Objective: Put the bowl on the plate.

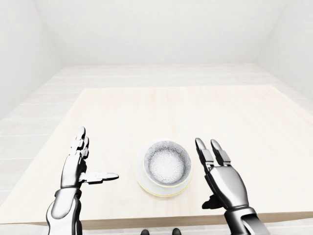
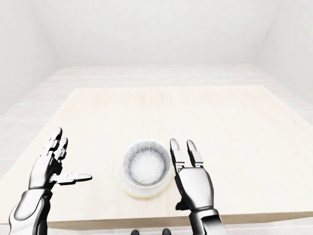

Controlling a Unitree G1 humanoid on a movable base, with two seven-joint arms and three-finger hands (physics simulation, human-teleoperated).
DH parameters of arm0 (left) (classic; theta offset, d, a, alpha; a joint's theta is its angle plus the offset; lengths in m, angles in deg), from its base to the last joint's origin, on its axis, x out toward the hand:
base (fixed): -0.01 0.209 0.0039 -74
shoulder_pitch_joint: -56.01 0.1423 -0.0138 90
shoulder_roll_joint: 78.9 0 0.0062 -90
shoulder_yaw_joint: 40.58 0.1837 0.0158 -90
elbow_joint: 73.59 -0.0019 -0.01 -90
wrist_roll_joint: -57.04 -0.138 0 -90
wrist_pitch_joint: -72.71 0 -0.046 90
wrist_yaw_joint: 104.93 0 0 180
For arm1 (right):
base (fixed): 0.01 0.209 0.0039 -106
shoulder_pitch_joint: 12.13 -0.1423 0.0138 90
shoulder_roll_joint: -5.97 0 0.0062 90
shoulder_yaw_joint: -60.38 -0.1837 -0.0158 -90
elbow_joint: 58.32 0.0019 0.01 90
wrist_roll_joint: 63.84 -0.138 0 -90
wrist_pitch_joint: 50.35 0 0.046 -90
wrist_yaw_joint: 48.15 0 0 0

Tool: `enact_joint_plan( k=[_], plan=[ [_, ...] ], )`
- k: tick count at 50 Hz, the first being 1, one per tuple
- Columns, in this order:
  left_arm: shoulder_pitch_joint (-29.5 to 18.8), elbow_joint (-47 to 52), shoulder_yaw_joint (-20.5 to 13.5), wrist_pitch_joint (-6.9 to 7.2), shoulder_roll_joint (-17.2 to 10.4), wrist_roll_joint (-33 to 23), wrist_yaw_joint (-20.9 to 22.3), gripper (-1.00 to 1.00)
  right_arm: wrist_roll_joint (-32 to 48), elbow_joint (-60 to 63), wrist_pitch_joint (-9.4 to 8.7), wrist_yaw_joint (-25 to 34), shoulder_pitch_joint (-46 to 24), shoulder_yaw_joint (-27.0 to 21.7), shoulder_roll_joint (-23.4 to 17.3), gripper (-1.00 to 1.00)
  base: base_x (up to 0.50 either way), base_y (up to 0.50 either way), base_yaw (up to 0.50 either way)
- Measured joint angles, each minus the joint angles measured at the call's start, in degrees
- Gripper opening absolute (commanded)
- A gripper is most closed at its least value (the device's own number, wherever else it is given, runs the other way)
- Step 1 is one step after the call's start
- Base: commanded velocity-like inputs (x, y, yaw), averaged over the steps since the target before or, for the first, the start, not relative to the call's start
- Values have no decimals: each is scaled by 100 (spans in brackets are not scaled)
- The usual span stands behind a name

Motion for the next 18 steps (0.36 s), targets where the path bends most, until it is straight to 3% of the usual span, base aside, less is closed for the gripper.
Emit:
enact_joint_plan(
  k=[18],
  plan=[
    [74,33,-78,0,16,14,60,100,-1047,378,0,387,16,-1225,537,100,0,0,0]
  ],
)
